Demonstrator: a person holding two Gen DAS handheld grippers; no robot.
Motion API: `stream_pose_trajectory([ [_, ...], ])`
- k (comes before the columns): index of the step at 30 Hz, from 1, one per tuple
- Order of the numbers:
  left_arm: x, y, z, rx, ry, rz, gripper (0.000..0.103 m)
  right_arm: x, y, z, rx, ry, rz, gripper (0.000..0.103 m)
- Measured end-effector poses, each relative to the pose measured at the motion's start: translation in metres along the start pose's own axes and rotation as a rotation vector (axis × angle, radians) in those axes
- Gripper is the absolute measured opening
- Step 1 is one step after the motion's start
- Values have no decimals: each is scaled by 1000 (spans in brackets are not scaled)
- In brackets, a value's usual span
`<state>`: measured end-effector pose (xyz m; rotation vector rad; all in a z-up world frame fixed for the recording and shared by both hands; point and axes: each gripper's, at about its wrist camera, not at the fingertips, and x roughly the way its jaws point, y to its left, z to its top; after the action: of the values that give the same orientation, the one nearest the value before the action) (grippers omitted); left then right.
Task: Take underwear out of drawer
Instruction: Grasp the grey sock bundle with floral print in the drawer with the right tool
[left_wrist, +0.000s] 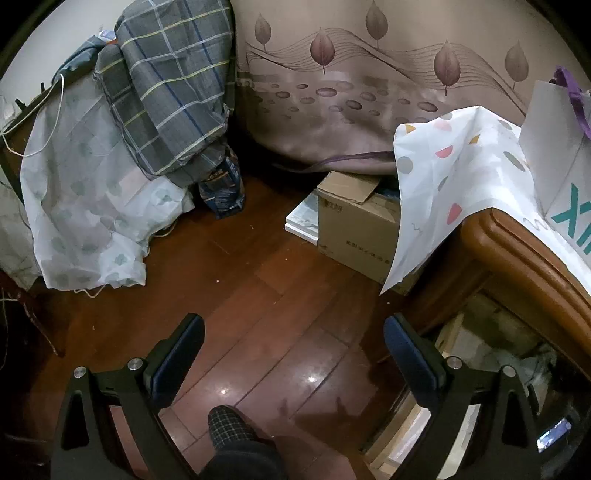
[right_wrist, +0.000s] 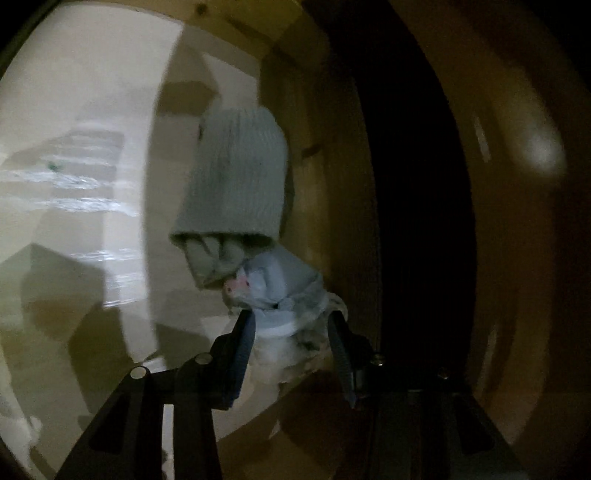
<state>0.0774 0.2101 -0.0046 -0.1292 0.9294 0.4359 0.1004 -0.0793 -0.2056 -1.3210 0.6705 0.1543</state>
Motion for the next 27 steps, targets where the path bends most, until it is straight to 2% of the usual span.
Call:
stream_pose_trajectory([
  [5,4,-2,-1,12,16,-4,97,8,5,-1,-9,-9,-7,40],
  [8,4,-7,-2,31,13,4,97,8,0,-4,28,-22,29,37],
  [9,4,-8,-2,33,11,3,97,8,-1,-5,32,-24,42,34],
  [10,4,-8,-2,34,9,2,97,11,-2,-6,27,-15,57,23],
  [13,3,-10,-3,40,2,7,97,13,5,-6,2,-22,61,7],
  [15,3,-12,-3,42,2,9,97,9,6,-7,7,-16,68,6],
  [19,4,-14,-3,56,5,8,97,-9,3,-5,46,-6,165,6],
  [24,4,-15,-3,61,9,2,97,-47,-1,-8,98,-29,356,6],
  [27,4,-15,-3,61,11,2,97,-68,1,-7,78,-57,390,6],
])
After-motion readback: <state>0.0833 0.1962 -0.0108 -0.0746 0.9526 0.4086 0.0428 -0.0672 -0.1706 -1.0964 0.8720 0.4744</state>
